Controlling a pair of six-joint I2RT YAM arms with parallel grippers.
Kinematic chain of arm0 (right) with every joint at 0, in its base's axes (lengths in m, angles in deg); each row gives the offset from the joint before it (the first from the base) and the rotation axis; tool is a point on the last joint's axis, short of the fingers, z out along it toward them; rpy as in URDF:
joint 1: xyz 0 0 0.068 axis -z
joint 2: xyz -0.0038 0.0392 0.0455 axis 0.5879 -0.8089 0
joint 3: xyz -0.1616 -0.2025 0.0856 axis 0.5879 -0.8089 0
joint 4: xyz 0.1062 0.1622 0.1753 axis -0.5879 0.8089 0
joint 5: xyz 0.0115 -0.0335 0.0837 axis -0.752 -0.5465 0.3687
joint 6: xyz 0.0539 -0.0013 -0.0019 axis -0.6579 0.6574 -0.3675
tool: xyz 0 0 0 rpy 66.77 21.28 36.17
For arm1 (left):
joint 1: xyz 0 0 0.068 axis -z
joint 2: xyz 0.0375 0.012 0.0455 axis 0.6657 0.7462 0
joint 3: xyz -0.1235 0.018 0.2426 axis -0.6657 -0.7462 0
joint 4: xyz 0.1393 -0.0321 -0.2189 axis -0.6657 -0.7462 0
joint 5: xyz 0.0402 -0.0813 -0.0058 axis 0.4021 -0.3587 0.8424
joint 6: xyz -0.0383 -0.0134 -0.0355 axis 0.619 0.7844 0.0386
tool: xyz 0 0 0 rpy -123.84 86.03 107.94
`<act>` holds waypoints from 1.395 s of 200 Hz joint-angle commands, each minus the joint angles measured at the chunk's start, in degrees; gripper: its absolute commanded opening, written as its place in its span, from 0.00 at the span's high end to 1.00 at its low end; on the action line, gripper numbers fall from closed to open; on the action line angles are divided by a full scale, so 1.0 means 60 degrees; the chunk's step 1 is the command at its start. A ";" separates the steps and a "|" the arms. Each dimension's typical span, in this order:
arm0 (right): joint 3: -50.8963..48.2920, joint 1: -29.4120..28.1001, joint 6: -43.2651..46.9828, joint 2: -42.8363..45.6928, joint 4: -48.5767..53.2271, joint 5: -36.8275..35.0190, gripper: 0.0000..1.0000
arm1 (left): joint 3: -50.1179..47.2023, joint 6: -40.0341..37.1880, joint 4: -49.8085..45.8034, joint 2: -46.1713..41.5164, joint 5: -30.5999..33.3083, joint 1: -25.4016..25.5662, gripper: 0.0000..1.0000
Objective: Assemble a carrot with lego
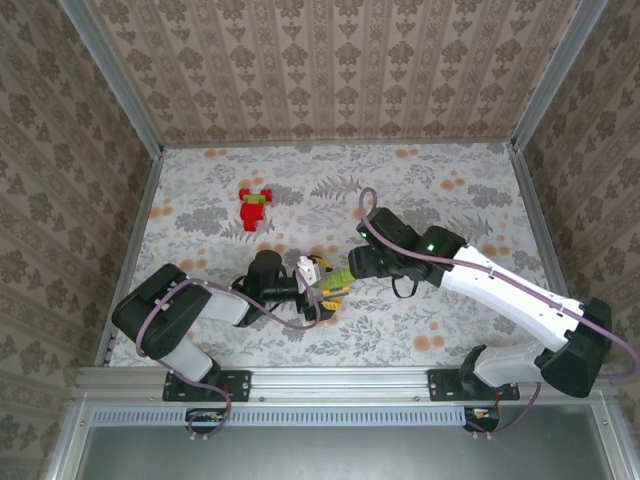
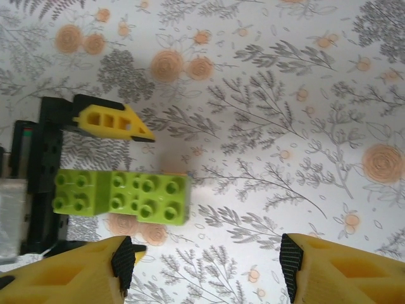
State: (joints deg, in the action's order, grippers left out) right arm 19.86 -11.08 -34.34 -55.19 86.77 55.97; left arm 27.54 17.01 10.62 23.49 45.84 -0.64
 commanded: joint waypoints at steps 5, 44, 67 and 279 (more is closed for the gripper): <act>-0.0494 0.0101 0.0029 0.0277 0.0289 -0.0204 0.37 | 0.0005 0.0056 0.0295 -0.0042 -0.0459 -0.0060 0.10; -0.0654 0.0136 0.0095 0.0325 0.0250 -0.0189 0.40 | 0.0096 0.0350 0.0960 0.0374 -0.0888 -0.0136 0.39; -0.0669 0.0162 0.0130 0.0325 0.0235 -0.0158 0.41 | 0.0157 0.0441 0.1059 0.0535 -0.1095 -0.0176 0.46; -0.0245 0.1575 0.1547 -0.0027 -0.0350 0.0180 0.44 | 0.3636 0.2148 -0.8673 -0.2577 0.2059 -0.0980 0.66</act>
State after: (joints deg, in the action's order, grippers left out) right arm 16.32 -2.30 -28.96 -53.79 85.57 55.95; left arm 42.66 25.25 -23.52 7.38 52.79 -4.53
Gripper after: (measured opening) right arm 0.562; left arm 0.353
